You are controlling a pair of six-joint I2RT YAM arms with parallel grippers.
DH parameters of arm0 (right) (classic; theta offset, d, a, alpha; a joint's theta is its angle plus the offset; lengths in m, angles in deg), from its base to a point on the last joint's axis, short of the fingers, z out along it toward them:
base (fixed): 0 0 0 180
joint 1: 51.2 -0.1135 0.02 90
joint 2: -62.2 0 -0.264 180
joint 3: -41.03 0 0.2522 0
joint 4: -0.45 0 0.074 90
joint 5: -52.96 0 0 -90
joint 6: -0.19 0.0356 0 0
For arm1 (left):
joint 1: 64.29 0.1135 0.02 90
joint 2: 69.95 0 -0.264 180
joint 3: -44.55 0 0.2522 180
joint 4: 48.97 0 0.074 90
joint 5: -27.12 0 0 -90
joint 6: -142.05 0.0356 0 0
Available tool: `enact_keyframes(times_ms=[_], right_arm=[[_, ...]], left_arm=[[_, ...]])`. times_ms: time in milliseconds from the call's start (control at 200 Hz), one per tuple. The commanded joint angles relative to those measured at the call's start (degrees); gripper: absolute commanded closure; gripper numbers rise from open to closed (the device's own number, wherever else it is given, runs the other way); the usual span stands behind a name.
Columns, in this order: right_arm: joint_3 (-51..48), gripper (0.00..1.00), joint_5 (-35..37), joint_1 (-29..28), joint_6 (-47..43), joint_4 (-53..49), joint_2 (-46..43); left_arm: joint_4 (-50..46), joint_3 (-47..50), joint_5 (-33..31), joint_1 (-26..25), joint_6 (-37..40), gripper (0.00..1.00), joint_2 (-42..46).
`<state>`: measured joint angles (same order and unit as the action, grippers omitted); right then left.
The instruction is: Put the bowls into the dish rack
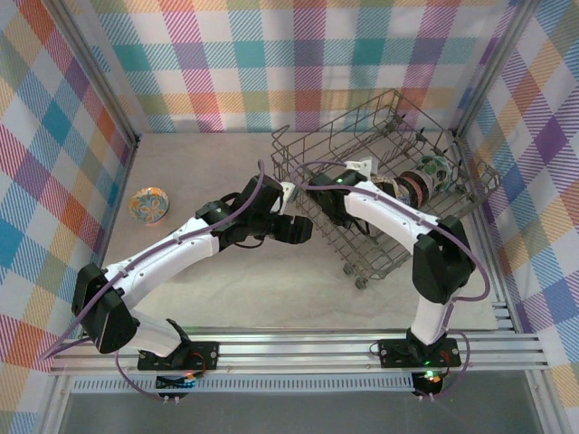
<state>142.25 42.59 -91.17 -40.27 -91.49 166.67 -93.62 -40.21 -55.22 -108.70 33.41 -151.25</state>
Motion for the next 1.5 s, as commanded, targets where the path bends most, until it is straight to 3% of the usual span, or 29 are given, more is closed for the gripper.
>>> enact_keyframes(times_ms=[0,330,490,585,690,755,1215,1495], right_arm=[[0.2,0.92,5.5,-0.7,17.5,-24.1,8.2],[-0.8,0.91,3.0,-0.5,19.7,-24.0,7.8],[2.0,0.91,0.6,-0.4,14.8,-21.6,7.1],[2.1,0.91,-1.8,-0.2,2.3,-11.3,4.6],[-3.5,0.93,-9.1,1.0,-20.1,11.8,-2.4],[-6.2,0.94,-11.6,1.6,-26.1,19.1,-5.7],[-11.2,0.94,-5.0,3.3,-22.3,15.4,-6.8],[-14.5,0.94,-4.8,4.9,-26.5,21.6,-9.1]], left_arm=[[2.0,0.3,1.0,0.7,-0.7,0.21,-0.3],[1.3,-0.5,1.3,0.7,-0.5,0.21,-0.5],[1.6,-1.1,1.8,0.7,-0.6,0.21,-0.9],[1.5,-1.2,2.1,0.7,-0.6,0.21,-0.9],[1.5,-0.9,2.0,0.7,-0.6,0.21,-0.6],[1.5,-0.7,1.7,0.7,-0.7,0.21,-0.4],[2.4,0.5,2.1,0.8,-1.3,0.21,-0.5],[2.7,0.8,2.8,0.7,-1.6,0.21,-0.8]])
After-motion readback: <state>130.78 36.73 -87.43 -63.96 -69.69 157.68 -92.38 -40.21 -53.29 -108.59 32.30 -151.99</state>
